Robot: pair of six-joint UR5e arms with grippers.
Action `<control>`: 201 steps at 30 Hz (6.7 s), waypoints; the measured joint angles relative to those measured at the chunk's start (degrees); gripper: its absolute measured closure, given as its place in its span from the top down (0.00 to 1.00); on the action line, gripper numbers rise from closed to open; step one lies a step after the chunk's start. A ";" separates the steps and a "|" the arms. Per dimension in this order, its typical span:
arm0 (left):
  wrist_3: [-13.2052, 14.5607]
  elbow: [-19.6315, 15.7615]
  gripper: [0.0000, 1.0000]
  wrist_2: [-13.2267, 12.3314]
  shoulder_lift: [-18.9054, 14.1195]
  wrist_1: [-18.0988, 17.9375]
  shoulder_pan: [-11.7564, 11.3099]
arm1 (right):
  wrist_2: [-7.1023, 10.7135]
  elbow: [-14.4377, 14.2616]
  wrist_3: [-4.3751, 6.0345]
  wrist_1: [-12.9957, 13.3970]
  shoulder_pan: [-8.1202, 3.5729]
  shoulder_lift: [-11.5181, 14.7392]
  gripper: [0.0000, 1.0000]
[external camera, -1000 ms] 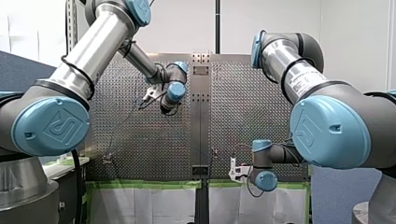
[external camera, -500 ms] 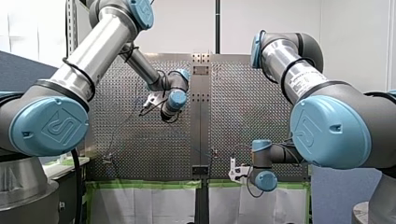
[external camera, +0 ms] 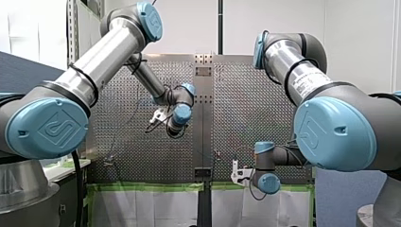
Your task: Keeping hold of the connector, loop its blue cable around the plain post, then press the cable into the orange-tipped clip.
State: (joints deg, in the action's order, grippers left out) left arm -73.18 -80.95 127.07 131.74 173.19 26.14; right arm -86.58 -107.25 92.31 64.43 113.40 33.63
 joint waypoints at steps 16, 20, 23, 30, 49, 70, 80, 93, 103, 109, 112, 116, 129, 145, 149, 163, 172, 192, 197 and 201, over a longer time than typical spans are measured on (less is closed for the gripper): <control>-2.76 -0.56 1.00 -4.02 3.55 -2.50 1.50 | 0.04 0.00 -0.09 0.07 0.11 0.00 0.00; -4.48 -0.51 1.00 -6.14 5.92 -4.58 2.21 | 0.07 0.02 -0.12 0.15 0.11 0.00 0.00; -5.36 -0.48 1.00 -7.18 7.63 -6.09 2.85 | 0.13 0.00 -0.16 0.19 0.11 0.00 0.00; -7.56 -0.46 1.00 -9.00 11.54 -8.97 4.33 | 0.32 0.01 -0.33 0.22 0.11 0.00 0.00; -16.17 -0.25 1.00 -16.24 17.85 -14.82 7.09 | 0.54 0.38 -0.35 0.16 -0.46 0.00 0.00; -27.44 -0.26 1.00 -18.09 17.88 -21.33 8.11 | 4.27 4.33 -0.93 -5.52 -3.55 0.00 0.00; -33.24 -0.31 1.00 -12.78 17.94 -23.14 9.59 | 8.30 7.13 -1.61 -11.20 -5.63 0.00 0.00; -32.25 -0.32 1.00 -6.78 17.91 -25.80 10.27 | 9.43 7.24 -1.36 -14.02 -6.43 0.00 0.00; -26.83 -0.31 1.00 -4.12 17.90 -27.33 10.52 | 10.61 7.19 -1.41 -13.91 -6.09 0.00 0.00; -23.63 -0.31 1.00 -3.99 17.90 -28.49 11.05 | 10.66 7.18 -1.46 -13.65 -5.98 0.00 0.00; -22.11 -0.32 0.91 -3.66 17.91 -28.62 11.11 | 10.68 7.19 -1.43 -13.52 -5.97 0.00 0.00; -19.74 -0.32 0.44 -2.23 17.90 -28.58 11.13 | 10.68 7.20 -1.41 -13.47 -5.95 -0.01 0.00; -18.22 -0.32 0.00 -3.35 17.88 -28.53 11.09 | 10.67 7.18 -1.57 -13.55 -5.92 -0.04 0.00; -18.24 -0.33 0.00 -4.25 17.66 -26.73 11.95 | 10.44 7.19 -2.28 -13.49 -6.26 0.00 0.00; -18.25 -0.33 0.00 -3.42 17.39 -26.17 12.39 | 10.30 7.13 -2.93 -13.68 -6.30 0.00 0.00; -18.38 -1.55 0.00 -1.14 16.61 -25.52 14.41 | 10.32 4.67 -7.69 -12.57 -6.49 0.15 0.00; -18.59 -2.46 0.00 -0.58 16.38 -25.68 15.06 | 10.84 2.83 -7.85 -10.08 -6.82 0.76 0.00; -19.82 -1.92 0.00 -3.28 14.94 -30.37 13.82 | 10.24 2.06 0.01 -7.95 -8.40 4.21 0.00; -19.81 -1.91 0.00 -3.99 14.96 -30.59 13.29 | 10.28 2.48 0.13 -8.12 -8.48 4.22 0.00; -19.72 -1.90 0.00 -4.13 15.26 -30.60 13.08 | 10.28 2.58 0.03 -8.05 -8.44 4.19 0.00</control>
State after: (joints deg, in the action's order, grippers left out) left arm -92.89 -82.86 122.94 146.99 142.59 39.22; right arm -76.30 -104.67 92.33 56.37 104.96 37.82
